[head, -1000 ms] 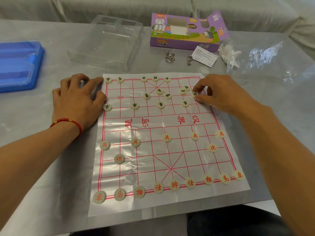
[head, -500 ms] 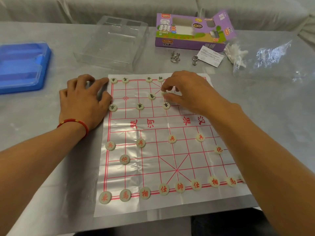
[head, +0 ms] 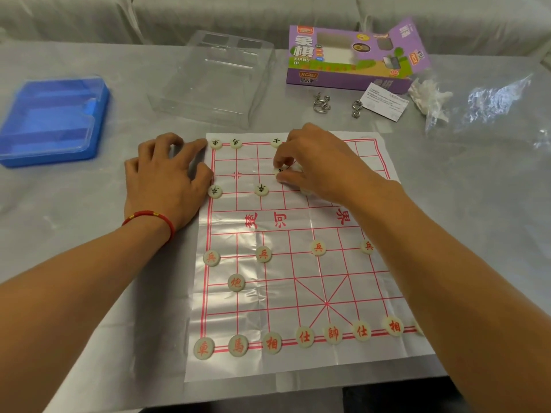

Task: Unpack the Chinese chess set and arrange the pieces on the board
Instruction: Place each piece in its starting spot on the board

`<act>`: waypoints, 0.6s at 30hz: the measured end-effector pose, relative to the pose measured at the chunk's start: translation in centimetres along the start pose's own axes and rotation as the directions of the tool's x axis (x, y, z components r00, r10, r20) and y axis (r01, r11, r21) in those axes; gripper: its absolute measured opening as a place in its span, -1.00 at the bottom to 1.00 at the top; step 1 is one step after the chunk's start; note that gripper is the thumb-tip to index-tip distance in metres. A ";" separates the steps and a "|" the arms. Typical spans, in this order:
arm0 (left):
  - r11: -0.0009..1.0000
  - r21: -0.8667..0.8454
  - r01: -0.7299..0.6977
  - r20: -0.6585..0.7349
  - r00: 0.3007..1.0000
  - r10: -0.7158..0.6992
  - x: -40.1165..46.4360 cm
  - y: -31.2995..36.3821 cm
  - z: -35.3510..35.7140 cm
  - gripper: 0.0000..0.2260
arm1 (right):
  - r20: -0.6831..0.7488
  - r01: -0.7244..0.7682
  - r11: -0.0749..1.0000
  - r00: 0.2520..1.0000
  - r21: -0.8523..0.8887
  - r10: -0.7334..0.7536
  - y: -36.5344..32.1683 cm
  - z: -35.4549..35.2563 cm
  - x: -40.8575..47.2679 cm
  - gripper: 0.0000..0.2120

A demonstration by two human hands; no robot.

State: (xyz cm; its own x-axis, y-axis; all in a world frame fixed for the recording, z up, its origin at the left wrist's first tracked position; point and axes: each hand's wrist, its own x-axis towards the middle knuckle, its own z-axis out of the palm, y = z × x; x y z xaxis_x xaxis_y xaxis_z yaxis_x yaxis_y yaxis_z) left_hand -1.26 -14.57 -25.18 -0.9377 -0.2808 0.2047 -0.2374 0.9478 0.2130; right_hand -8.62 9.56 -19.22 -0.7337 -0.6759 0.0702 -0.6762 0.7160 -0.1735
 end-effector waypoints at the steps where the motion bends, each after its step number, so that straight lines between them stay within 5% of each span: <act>1: 1.000 0.009 0.001 -0.003 1.000 -0.001 0.0 0.1 0.0 -0.56 | 0.008 0.000 1.000 1.000 0.002 0.000 0.0 0.0 0.3 -0.75; 8: 1.000 0.025 0.003 -0.006 1.000 -0.003 -0.1 0.1 -0.2 -0.56 | -0.035 0.040 0.997 0.999 0.063 -0.038 -0.1 -1.4 5.2 -0.73; 18: 1.000 0.030 -0.003 -0.013 1.000 0.003 -0.1 0.0 -0.1 -0.58 | 0.112 0.097 0.995 0.989 0.015 -0.098 -0.3 -0.9 8.3 -0.54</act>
State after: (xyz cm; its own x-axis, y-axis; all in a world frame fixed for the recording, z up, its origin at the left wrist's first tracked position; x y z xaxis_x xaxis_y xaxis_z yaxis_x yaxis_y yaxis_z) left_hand -1.16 -14.54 -25.05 -0.9350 -0.2798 0.2178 -0.2425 0.9527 0.1832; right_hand -14.59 3.93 -17.75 -0.6516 -0.7582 -0.0236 -0.7432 0.6444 -0.1802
